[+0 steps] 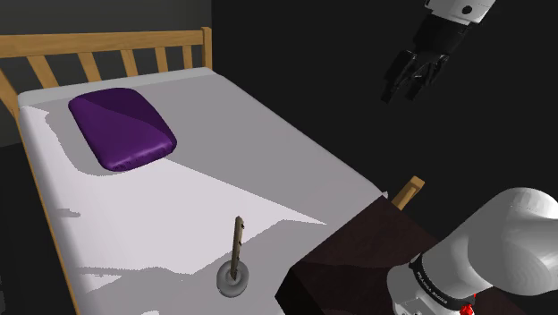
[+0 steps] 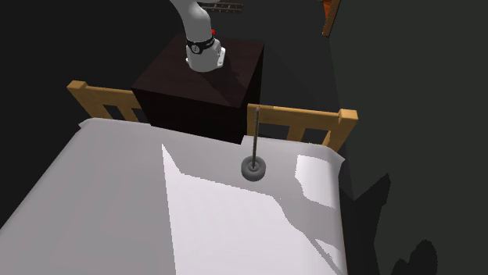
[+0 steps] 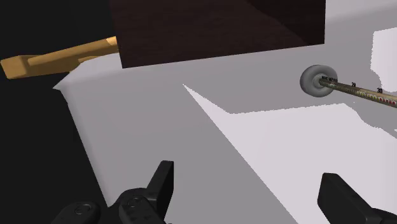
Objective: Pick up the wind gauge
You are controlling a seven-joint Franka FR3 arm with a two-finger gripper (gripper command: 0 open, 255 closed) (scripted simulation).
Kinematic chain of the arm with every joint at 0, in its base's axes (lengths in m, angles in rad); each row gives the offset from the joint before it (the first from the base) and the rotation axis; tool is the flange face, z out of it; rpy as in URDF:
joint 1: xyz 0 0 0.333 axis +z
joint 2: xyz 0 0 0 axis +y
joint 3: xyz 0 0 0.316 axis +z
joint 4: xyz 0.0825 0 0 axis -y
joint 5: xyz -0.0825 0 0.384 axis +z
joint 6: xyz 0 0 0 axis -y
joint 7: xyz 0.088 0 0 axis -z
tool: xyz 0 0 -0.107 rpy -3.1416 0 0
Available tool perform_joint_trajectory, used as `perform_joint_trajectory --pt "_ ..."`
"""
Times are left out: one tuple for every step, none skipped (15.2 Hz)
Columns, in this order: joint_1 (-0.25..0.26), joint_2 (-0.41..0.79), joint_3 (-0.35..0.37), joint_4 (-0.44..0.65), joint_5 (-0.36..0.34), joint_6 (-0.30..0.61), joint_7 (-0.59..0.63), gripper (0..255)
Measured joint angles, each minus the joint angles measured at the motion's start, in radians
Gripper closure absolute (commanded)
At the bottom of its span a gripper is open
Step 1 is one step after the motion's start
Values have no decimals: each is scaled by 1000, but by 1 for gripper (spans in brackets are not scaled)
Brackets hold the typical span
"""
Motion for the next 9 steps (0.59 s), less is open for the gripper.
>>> perform_joint_trajectory --pt "0 0 0 0 0 0 0 0" --pt "4 3 8 -9 5 10 7 0" --pt "9 9 20 -16 14 23 18 0" --pt "17 14 36 -33 25 43 33 0" --pt "24 21 50 -51 35 65 44 0" --pt "31 24 64 -74 45 91 57 0" --pt "41 38 85 -81 59 110 75 0" --pt "49 48 101 -90 70 128 90 0" --pt "55 68 114 -95 78 152 100 0"
